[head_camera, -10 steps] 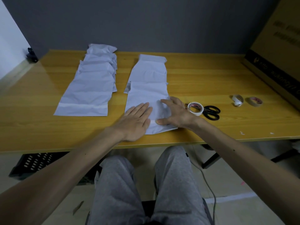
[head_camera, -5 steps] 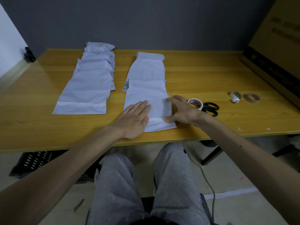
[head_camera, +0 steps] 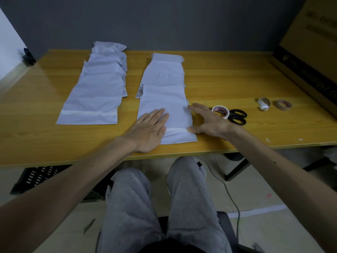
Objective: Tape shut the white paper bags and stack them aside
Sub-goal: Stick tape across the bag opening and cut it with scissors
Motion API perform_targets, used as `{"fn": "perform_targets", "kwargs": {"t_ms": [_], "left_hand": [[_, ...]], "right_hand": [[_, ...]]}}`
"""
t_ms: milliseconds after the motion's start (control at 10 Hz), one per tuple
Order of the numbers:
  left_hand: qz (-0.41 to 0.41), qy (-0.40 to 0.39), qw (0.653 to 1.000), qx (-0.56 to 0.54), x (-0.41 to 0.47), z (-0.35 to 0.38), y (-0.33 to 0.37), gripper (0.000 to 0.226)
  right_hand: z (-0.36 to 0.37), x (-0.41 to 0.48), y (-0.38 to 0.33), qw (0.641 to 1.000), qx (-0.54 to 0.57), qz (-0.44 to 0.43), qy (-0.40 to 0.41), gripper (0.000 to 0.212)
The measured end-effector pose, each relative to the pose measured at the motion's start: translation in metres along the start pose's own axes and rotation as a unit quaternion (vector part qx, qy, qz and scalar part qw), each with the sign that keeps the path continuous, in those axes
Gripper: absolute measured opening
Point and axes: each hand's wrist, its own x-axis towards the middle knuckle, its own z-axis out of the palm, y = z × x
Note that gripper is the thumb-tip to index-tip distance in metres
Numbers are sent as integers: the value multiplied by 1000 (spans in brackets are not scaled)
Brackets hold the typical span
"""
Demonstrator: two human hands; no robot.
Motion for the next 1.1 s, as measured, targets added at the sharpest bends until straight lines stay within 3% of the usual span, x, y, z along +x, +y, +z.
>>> {"fn": "perform_targets", "kwargs": {"t_ms": [600,700,800,900,1100], "left_hand": [[6,17,1000,-2,0,4,-2,53],[5,22,1000,0,1,5,-1,53],[3,23,1000,2,1,5,-2,54],[1,20,1000,3,1,5,-1,54],[2,25,1000,8,2,6,-1,54]], "right_hand": [[-3,-8,7,997,-42,-59,-38,76],[-5,-9,9,998,-20,-49,-38,80],[-6,-10,3,994,109,-9,-21,83],[-1,-8,-4,992,122,8,0,83],[21,5,-19,994,-88,-12,60,91]]}}
